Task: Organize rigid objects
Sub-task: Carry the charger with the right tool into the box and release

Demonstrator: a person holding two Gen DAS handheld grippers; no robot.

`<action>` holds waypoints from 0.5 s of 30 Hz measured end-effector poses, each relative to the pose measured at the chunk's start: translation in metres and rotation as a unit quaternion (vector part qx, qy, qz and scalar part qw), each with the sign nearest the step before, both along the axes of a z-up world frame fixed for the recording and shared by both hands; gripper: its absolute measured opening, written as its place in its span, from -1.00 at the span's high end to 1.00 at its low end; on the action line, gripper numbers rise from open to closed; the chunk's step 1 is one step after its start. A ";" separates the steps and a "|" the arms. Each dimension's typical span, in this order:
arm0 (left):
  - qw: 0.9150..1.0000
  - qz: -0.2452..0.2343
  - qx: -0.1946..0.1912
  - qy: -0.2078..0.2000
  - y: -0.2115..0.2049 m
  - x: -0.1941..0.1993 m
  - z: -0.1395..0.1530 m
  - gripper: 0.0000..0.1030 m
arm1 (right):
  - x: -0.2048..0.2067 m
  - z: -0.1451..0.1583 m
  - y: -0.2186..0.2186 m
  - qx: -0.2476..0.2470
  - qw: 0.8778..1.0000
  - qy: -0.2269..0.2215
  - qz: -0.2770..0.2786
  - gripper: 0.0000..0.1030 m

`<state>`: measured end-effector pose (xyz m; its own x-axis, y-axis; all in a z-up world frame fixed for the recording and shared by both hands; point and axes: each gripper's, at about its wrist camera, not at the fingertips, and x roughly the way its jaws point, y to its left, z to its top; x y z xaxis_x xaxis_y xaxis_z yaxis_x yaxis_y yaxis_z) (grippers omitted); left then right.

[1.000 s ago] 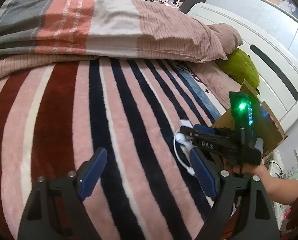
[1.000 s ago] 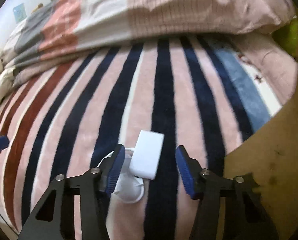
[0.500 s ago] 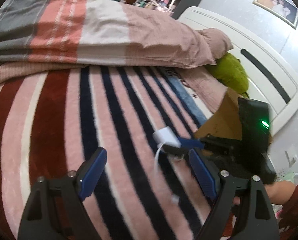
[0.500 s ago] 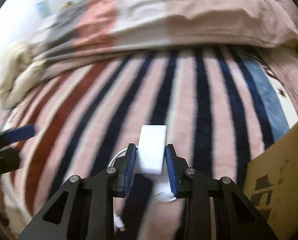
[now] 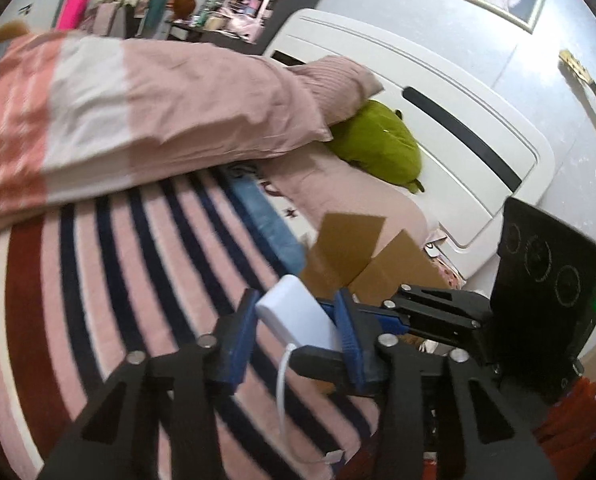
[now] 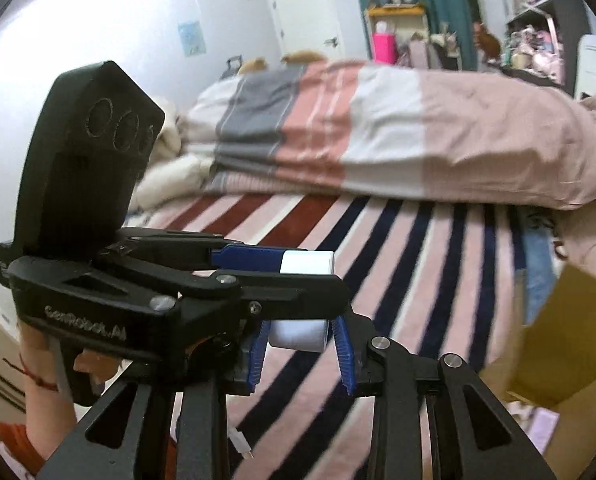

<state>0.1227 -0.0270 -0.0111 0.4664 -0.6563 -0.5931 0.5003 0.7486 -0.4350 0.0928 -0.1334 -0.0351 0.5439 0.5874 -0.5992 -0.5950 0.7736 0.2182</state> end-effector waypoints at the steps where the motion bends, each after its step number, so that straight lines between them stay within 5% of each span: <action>1: 1.000 -0.008 0.004 -0.001 -0.012 0.004 0.006 0.38 | 0.000 0.006 -0.015 0.005 1.000 -0.008 -0.013 0.50; 8: 0.996 -0.078 0.032 -0.005 -0.110 0.035 0.038 0.38 | 0.009 0.034 -0.098 0.030 0.995 -0.026 -0.087 0.50; 15: 0.991 -0.122 0.040 0.038 -0.174 0.062 0.014 0.38 | 0.028 0.030 -0.166 0.031 0.989 0.006 -0.145 0.50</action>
<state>0.1848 -0.2006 0.0025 0.2517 -0.6939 -0.6746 0.6384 0.6430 -0.4231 0.1205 -0.2993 -0.0056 0.6880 0.4437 -0.5743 -0.3476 0.8961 0.2759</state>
